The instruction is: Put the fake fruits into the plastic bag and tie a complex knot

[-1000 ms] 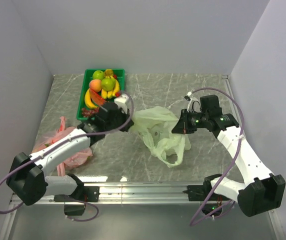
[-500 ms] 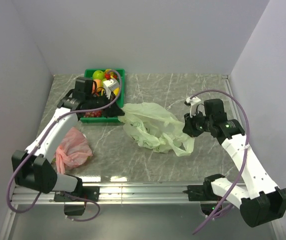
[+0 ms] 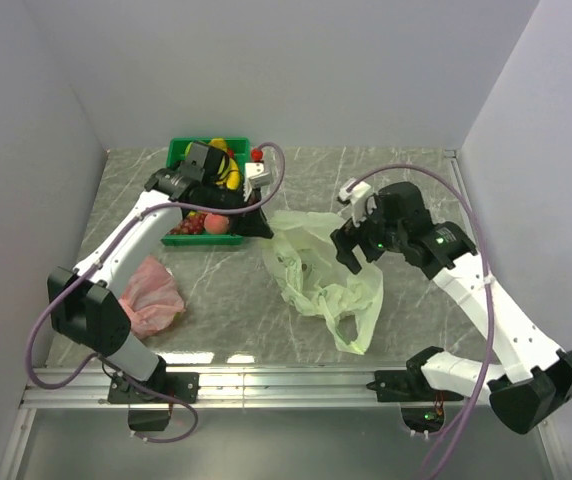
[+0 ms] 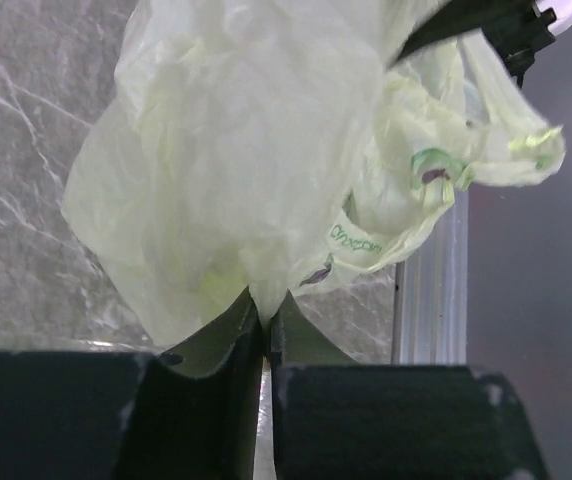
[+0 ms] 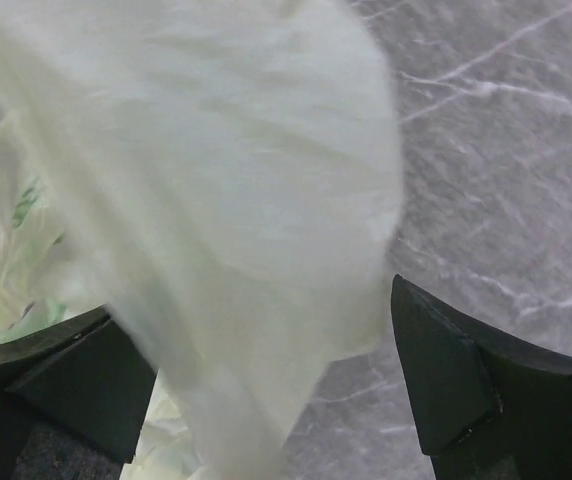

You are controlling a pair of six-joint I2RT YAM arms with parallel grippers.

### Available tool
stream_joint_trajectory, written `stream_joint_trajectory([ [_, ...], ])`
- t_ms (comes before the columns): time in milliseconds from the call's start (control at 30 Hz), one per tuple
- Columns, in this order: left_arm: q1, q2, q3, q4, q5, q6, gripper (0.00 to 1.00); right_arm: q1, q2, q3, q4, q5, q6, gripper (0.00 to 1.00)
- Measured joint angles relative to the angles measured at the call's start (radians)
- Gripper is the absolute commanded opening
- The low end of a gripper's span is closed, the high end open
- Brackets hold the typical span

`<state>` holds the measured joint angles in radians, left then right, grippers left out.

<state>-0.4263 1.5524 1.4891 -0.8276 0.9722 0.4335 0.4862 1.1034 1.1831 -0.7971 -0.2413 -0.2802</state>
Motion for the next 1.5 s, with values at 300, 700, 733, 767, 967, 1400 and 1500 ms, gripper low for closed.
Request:
stream_joint_trajectory([
  [300,0.009,0.132,0.139,-0.002,0.025,-0.037,0.49,0.074,0.128,0.000,0.003,0.023,0.015,0.00],
  [700,0.178,-0.180,-0.097,0.412,-0.421,-0.510,0.99,-0.233,0.063,-0.027,0.039,-0.108,0.357,0.00],
  [733,0.179,-0.193,-0.093,0.408,-0.477,-0.527,0.99,-0.240,0.054,-0.032,0.043,-0.113,0.372,0.00],
  [767,0.182,-0.200,-0.084,0.401,-0.527,-0.537,0.99,-0.247,0.043,-0.039,0.048,-0.116,0.388,0.00],
  [967,0.217,-0.111,-0.069,0.381,-0.812,-0.669,0.98,-0.284,0.029,-0.047,0.069,-0.109,0.424,0.00],
  [1400,0.230,0.211,-0.016,0.353,-1.054,-0.838,0.90,-0.284,0.094,-0.047,0.083,-0.137,0.359,0.00],
  [1500,0.231,0.216,-0.035,0.352,-0.999,-0.799,0.95,-0.284,0.098,-0.047,0.093,-0.142,0.341,0.00],
])
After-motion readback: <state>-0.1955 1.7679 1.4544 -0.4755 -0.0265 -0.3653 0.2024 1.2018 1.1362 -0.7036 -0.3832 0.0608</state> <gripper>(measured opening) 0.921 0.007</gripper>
